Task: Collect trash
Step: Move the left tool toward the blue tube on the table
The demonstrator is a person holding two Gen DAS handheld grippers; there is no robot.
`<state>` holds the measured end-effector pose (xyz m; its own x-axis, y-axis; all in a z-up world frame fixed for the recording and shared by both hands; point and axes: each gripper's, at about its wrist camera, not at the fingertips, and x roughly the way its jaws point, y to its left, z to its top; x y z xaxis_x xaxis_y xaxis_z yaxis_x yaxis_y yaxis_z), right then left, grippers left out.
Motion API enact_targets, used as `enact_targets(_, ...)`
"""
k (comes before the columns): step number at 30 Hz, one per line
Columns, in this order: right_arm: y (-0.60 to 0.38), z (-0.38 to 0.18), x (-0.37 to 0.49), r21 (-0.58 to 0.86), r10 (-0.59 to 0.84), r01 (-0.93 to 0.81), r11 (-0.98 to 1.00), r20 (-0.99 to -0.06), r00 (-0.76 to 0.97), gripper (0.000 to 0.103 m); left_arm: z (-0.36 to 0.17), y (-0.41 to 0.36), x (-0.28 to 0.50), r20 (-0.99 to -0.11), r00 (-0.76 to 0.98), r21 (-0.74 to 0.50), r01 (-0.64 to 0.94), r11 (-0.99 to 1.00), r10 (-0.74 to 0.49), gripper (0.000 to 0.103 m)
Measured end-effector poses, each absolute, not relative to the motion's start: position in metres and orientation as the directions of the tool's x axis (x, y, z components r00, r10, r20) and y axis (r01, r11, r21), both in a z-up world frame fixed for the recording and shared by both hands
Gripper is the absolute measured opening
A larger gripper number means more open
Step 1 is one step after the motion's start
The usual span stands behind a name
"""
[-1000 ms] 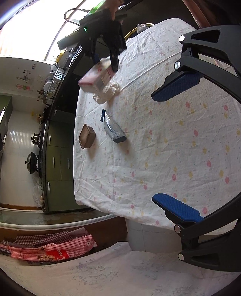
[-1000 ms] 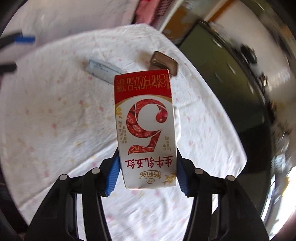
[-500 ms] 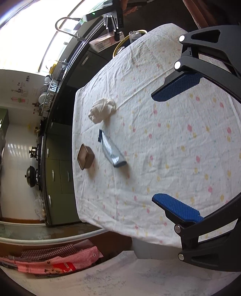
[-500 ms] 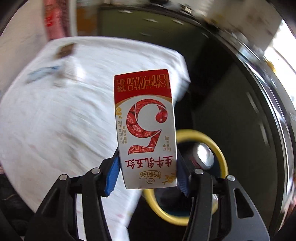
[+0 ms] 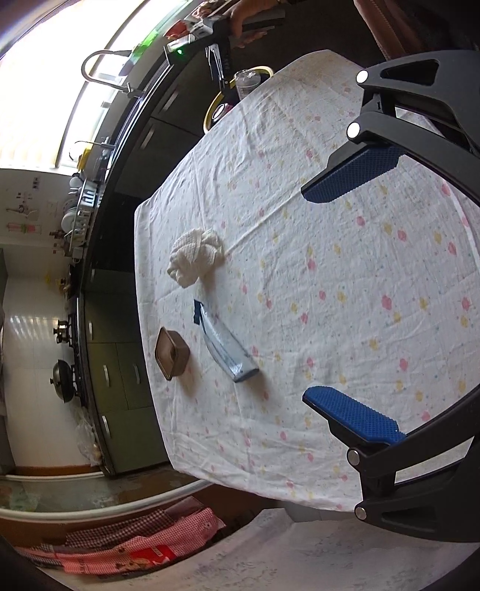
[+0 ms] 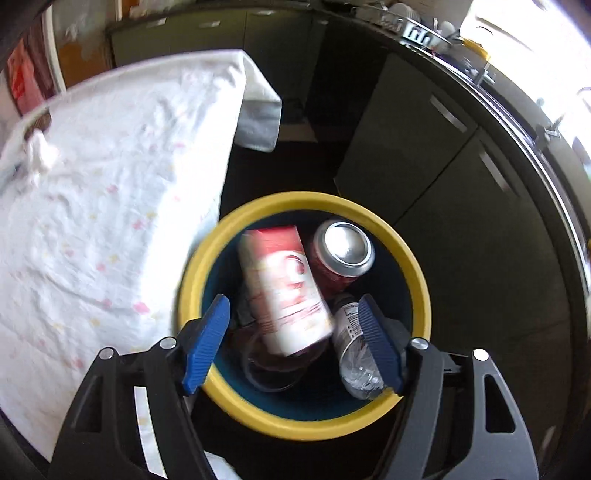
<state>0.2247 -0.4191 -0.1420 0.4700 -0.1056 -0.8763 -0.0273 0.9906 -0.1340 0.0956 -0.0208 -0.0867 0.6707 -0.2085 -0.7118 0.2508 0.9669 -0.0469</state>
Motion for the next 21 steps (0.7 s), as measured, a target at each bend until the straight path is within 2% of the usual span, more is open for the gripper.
enact_targets(10, -0.402, -0.140, 0.205, -0.066, -0.038, -0.041, 0.997, -0.877, 0.479, 0.071, -0.090, -0.029, 0.128, -0.729, 0.658, 0.050, 0.322, 0.946, -0.186, 0.098)
enact_targets(15, -0.390, -0.138, 0.206, -0.065, -0.029, -0.057, 0.996, -0.873, 0.487, 0.075, -0.087, -0.033, 0.159, -0.741, 0.640, 0.104, 0.412, 0.905, -0.206, 0.098)
enact_targets(21, -0.383, -0.138, 0.208, -0.052, -0.017, -0.057, 0.997, -0.872, 0.489, 0.075, -0.094, -0.033, 0.204, -0.771, 0.594, 0.135, 0.504, 0.853, -0.229, 0.098)
